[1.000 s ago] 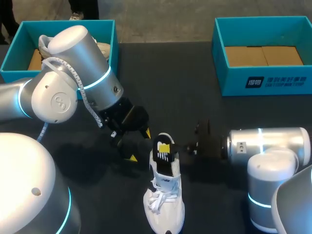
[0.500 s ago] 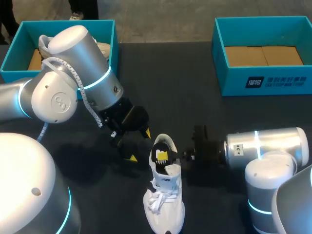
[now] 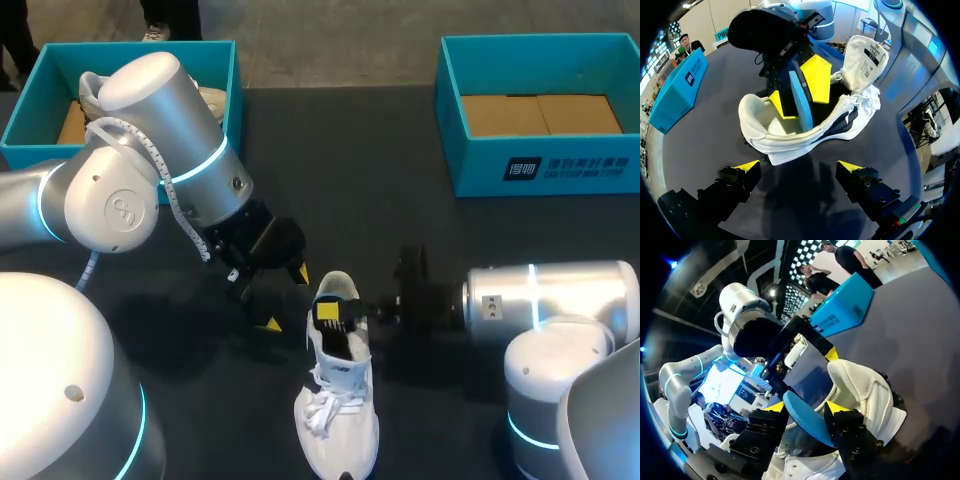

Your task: Take the shoe out of the shoebox, open the shoe tongue, remove and reinsert the insole, then place the shoe into the shoebox

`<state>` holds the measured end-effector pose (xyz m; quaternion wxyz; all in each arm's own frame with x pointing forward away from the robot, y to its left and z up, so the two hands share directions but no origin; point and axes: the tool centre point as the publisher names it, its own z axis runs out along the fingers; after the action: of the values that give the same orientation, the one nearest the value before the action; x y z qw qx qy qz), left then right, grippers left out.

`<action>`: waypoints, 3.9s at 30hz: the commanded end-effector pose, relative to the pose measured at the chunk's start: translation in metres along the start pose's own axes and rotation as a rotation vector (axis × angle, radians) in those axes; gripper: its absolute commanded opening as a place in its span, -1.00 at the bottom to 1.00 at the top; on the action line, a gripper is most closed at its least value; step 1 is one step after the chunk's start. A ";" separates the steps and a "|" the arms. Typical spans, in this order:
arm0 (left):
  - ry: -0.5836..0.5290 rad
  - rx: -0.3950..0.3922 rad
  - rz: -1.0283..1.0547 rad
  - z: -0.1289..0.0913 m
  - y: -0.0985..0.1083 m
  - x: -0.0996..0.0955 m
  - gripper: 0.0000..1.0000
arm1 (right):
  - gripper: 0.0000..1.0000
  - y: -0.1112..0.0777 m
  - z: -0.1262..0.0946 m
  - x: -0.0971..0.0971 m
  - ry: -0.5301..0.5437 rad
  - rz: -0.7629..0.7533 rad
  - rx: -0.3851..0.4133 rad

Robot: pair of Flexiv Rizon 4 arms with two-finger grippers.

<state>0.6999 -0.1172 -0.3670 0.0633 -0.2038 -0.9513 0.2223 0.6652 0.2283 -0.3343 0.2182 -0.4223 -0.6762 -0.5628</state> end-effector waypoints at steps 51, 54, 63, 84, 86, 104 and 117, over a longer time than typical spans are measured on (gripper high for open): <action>-0.002 -0.003 0.000 0.000 0.000 0.001 1.00 | 1.00 0.014 -0.017 0.008 -0.117 -0.190 -0.050; -0.002 -0.003 0.000 0.000 0.000 0.001 1.00 | 1.00 0.019 -0.023 0.009 -0.129 -0.230 -0.068; -0.002 -0.003 0.000 0.000 0.000 0.001 1.00 | 1.00 0.032 -0.039 0.013 -0.179 -0.289 -0.090; -0.002 -0.003 0.000 0.000 0.000 0.001 1.00 | -1.00 0.027 -0.063 0.027 -0.352 -0.277 0.074; -0.002 -0.003 0.000 0.000 0.000 0.001 1.00 | -1.00 0.027 -0.063 0.027 -0.352 -0.277 0.074; 0.035 -0.071 0.084 -0.040 0.040 0.011 1.00 | -1.00 0.022 -0.053 0.031 -0.598 -0.291 0.157; 0.017 -0.052 0.341 -0.076 0.066 0.007 1.00 | -1.00 0.024 -0.038 0.036 -0.730 -0.253 0.229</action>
<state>0.7360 -0.0399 -0.3324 0.0302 -0.3652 -0.9088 0.1993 0.6552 0.1933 -0.2843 0.0697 -0.4085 -0.7968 -0.4398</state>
